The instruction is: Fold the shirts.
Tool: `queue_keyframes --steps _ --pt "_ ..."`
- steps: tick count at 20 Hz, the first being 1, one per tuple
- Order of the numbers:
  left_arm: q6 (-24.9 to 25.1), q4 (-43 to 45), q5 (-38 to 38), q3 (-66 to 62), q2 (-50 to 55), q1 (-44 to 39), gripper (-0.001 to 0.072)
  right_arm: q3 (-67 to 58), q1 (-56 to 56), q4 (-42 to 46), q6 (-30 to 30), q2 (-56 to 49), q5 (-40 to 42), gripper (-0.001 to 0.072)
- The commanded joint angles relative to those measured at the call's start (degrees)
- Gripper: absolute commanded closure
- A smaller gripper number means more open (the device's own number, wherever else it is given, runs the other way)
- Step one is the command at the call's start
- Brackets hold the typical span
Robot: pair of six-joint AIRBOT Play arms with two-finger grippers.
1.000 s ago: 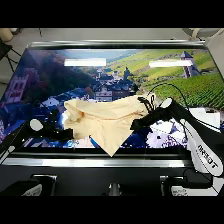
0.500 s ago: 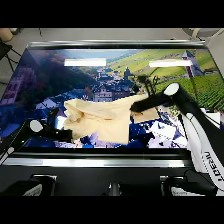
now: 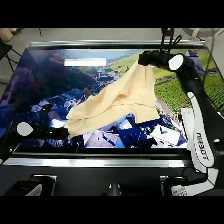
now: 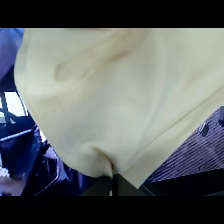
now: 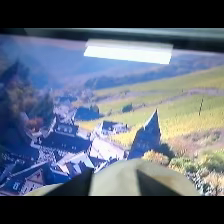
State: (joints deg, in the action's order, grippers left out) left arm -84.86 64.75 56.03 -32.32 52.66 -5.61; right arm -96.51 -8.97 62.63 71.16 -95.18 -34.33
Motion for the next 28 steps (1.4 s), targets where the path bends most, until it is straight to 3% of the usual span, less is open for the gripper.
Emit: queue_keyframes --steps 1,3,6,8,9,11,13,18,23,24,26,28 --pt "0.07 -0.04 2.97 -0.04 -2.62 0.04 0.0682 -1.75 -0.04 2.16 -0.37 -6.25 -11.89 0.0020" --pt "0.09 -0.02 4.17 -0.04 -2.86 0.04 0.0681 -1.86 1.92 4.09 -4.90 -5.05 -20.81 0.0022" --pt "0.09 -0.04 4.11 -0.04 -3.06 0.04 0.0681 -1.88 11.91 4.37 -6.78 -2.78 -33.64 0.0027" --pt "0.09 -0.04 4.09 -0.07 -3.08 0.04 0.0681 -1.79 20.04 4.31 -8.00 -3.28 -46.25 0.0051" --pt "0.09 -0.07 3.96 -0.07 -3.08 0.04 0.0681 -1.22 22.99 4.13 -8.00 -4.02 -51.21 0.0104" --pt "0.09 -0.07 3.91 -0.07 -3.08 0.04 0.0681 3.21 26.16 3.89 -9.55 -4.85 -56.70 0.0109" --pt "0.09 -0.07 3.93 -0.07 -3.08 0.04 0.0682 8.63 25.88 3.54 -10.71 -5.11 -54.82 0.0103" --pt "0.24 -0.11 3.93 -0.07 -3.08 0.04 0.0681 19.39 23.08 -4.28 -10.80 -5.88 -41.27 0.0104" --pt "0.92 -0.11 2.47 -0.07 -3.08 0.04 0.0681 19.45 20.11 -7.13 -10.86 -9.05 -39.28 0.0108" --pt "0.94 -0.13 2.10 -0.09 -3.08 0.04 0.0681 19.43 19.30 -7.50 -11.30 -9.03 -38.36 0.0155" --pt "1.90 -0.07 2.23 -0.98 -3.08 0.24 0.0681 18.38 18.58 -7.78 -12.50 -7.87 -36.35 0.0686" --pt "5.29 0.17 3.69 -6.12 -3.08 1.22 0.0682 14.62 18.73 -7.80 -15.69 -3.87 -36.44 0.0698"
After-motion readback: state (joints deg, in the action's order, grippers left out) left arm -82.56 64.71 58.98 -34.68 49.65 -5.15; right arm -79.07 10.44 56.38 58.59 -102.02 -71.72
